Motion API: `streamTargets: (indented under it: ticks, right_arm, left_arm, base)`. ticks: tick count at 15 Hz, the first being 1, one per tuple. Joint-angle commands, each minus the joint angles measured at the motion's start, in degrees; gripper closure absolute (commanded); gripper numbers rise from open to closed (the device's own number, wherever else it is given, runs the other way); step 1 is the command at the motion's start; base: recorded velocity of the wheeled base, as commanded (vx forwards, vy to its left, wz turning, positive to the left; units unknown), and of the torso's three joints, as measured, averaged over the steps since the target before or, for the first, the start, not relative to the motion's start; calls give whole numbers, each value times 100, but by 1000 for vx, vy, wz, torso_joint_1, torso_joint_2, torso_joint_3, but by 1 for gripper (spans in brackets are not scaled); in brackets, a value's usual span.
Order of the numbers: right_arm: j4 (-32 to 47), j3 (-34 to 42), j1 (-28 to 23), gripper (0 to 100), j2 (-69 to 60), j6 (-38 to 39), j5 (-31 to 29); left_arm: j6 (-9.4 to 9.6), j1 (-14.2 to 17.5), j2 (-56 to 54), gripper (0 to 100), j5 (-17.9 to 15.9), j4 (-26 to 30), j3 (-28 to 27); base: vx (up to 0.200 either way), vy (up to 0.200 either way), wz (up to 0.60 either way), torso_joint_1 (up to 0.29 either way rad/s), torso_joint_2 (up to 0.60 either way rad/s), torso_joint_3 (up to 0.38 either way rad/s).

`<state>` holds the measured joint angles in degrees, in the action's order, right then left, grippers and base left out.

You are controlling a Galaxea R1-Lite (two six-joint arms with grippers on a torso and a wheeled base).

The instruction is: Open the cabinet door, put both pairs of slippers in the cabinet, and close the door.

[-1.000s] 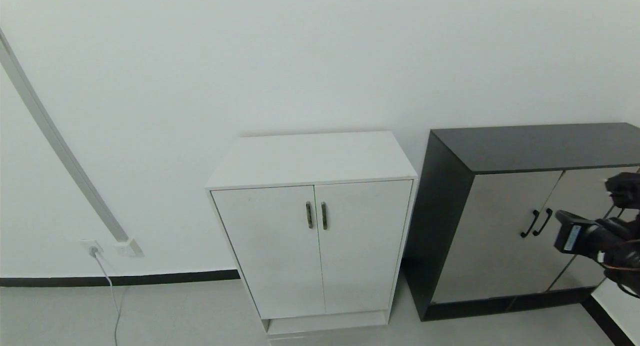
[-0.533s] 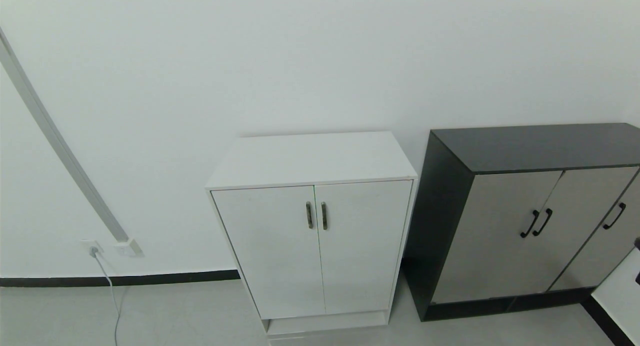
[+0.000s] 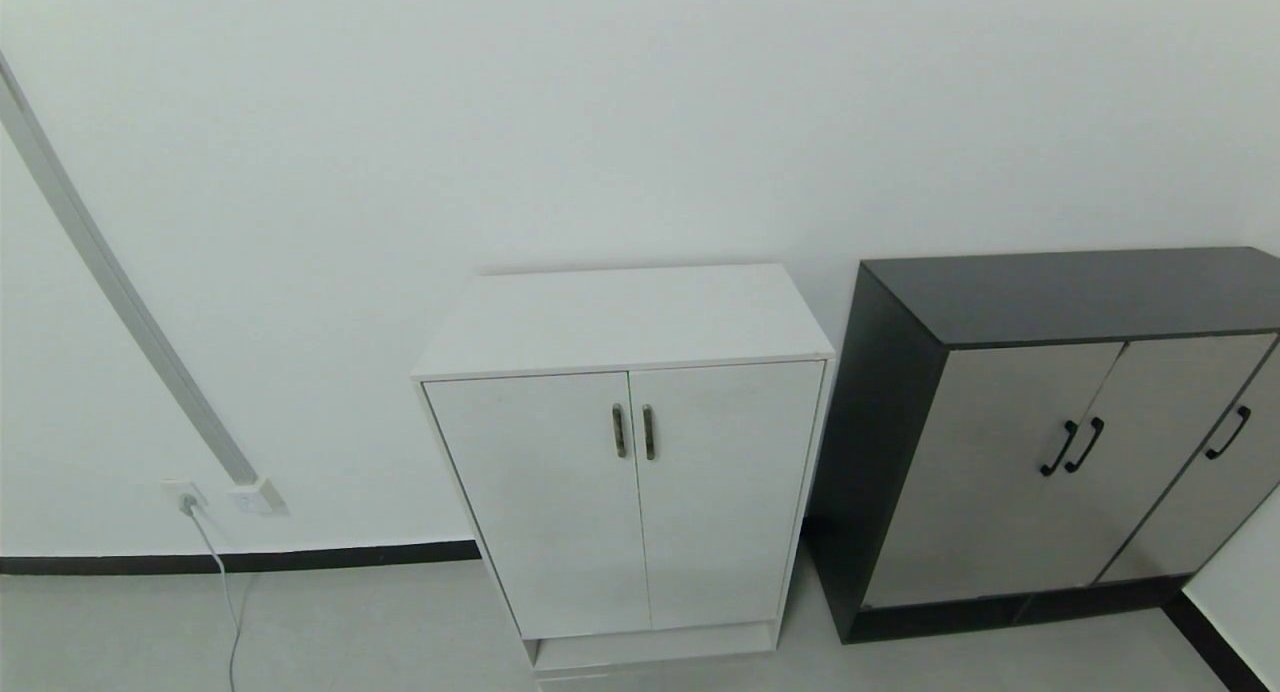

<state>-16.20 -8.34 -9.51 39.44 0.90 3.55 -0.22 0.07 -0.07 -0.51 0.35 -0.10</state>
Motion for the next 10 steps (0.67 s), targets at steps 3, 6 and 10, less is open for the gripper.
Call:
streamTargets:
  ticks: [3, 6, 10]
  right_arm:
    - [741, 236, 54, 100, -1263, -46, 392]
    - [768, 526, 125, 100, -1483, -284, 489]
    - [1172, 834, 327, 100, -1966, -415, 489]
  left_arm:
    - [-4, 1, 7, 100, -2, 0, 1]
    - [-4, 1, 7, 100, -2, 0, 1]
    - [-4, 1, 7, 100, -2, 0, 1]
  base:
    - [0, 0, 0, 0, 0, 0]
    - [0, 0, 0, 0, 0, 0]
    - [0, 0, 0, 0, 0, 0]
